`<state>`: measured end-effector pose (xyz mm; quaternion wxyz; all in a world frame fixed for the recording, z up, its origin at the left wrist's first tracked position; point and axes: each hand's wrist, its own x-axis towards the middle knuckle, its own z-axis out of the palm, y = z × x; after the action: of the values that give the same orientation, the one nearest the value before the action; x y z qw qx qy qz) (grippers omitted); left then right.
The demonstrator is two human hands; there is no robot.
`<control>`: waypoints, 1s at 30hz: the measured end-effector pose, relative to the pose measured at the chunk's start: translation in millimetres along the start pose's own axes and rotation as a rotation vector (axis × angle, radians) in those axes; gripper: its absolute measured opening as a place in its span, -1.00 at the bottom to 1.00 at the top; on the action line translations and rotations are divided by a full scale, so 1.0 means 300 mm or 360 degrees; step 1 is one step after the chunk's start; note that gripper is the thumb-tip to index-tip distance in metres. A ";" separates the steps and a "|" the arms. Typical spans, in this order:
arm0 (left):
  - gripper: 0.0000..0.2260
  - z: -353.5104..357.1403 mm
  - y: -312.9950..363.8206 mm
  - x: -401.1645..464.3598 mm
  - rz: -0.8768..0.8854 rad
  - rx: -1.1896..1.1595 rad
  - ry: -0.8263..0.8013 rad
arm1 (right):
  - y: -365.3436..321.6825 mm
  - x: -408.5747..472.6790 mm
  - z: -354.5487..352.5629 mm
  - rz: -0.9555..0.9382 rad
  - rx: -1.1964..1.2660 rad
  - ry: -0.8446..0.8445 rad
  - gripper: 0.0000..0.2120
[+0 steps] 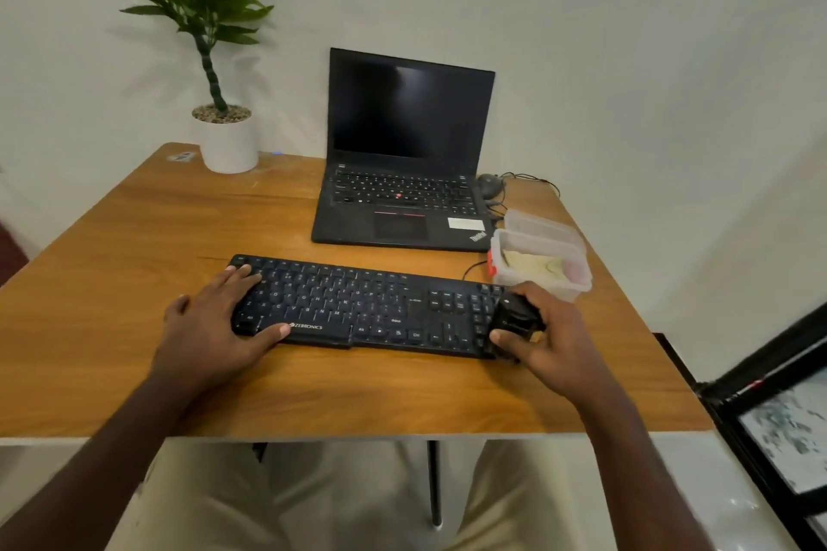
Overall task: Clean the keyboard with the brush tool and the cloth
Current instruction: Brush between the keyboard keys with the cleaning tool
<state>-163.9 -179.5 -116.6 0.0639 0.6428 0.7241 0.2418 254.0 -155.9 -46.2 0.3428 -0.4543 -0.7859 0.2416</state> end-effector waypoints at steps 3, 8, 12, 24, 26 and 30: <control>-0.07 -0.001 0.004 -0.003 0.0003 0.0009 -0.0006 | 0.026 -0.032 -0.033 0.0048 0.0046 0.0147 -0.65; -0.06 0.000 0.010 -0.003 0.0041 -0.0003 0.0000 | 0.038 -0.064 -0.018 0.0106 0.0053 0.0334 -0.67; -0.07 -0.003 0.014 -0.005 0.0060 0.0004 0.0016 | 0.057 -0.079 -0.006 0.0162 0.0123 0.0581 -0.68; -0.33 0.065 0.199 -0.033 0.0476 0.0278 0.0097 | 0.049 -0.053 0.085 0.0354 0.0575 0.0688 -0.59; -0.37 0.094 0.289 -0.018 0.0509 0.0201 0.0065 | 0.057 -0.053 0.080 0.0379 0.0634 0.0663 -0.56; -0.42 0.145 0.435 0.043 0.0640 0.0112 0.0009 | 0.085 -0.067 0.032 0.0501 0.0768 0.0692 -0.59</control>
<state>-31.0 -148.0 -95.3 -0.0102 0.7755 0.5895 0.2259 267.8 -162.2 -76.3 0.5579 -0.5166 -0.5354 0.3678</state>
